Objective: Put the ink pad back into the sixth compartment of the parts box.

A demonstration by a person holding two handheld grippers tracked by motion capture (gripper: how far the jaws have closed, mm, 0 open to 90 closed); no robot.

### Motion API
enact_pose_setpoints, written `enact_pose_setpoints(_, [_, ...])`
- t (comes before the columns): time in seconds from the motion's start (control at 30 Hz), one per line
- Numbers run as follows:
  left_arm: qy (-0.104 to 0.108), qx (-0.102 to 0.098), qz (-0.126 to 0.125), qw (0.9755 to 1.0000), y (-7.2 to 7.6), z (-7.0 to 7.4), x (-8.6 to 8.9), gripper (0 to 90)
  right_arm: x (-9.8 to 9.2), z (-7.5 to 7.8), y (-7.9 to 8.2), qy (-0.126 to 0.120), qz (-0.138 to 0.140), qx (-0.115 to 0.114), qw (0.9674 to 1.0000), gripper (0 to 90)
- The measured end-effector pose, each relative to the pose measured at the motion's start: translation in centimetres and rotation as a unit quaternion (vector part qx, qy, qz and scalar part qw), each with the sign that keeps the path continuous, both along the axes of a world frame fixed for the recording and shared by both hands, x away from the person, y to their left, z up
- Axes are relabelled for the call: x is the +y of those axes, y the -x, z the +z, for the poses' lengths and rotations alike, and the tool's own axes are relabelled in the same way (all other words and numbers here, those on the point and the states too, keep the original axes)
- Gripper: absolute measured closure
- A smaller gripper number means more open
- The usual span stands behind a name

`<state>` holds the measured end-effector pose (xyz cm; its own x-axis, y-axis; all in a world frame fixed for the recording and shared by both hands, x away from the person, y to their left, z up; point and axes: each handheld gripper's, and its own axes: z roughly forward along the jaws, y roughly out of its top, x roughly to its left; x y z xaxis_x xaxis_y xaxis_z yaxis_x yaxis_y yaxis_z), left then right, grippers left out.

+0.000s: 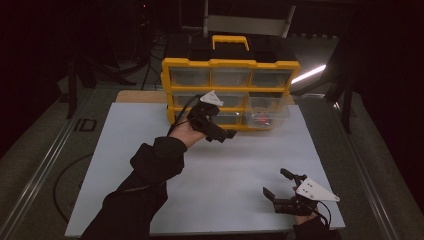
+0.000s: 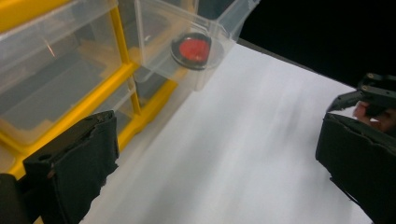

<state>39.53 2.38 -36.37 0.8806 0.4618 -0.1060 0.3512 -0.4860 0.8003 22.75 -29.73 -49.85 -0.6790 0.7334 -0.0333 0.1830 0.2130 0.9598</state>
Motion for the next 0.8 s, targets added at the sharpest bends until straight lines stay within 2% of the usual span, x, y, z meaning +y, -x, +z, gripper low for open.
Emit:
enact_pose_setpoints(0.17, [0.009,0.003,-0.004,0.9999,0.8,-0.8,1.0,0.2,0.1,0.0,0.0,0.001,0.000,0.001,1.0000,9.9])
enact_pose_setpoints(0.3, [0.014,0.006,0.003,0.9999,1.3,-1.6,2.0,0.2,0.2,-0.1,0.0,0.000,0.002,0.002,1.0000,9.9])
enact_pose_setpoints(0.5, [0.000,0.001,0.014,0.9999,2.2,-2.8,3.6,0.1,0.1,0.0,0.0,0.001,0.002,-0.001,1.0000,9.9])
enact_pose_setpoints(0.8, [0.003,0.008,0.024,0.9997,3.3,-4.5,6.2,0.2,0.2,0.0,0.0,0.001,0.004,0.000,1.0000,9.9])
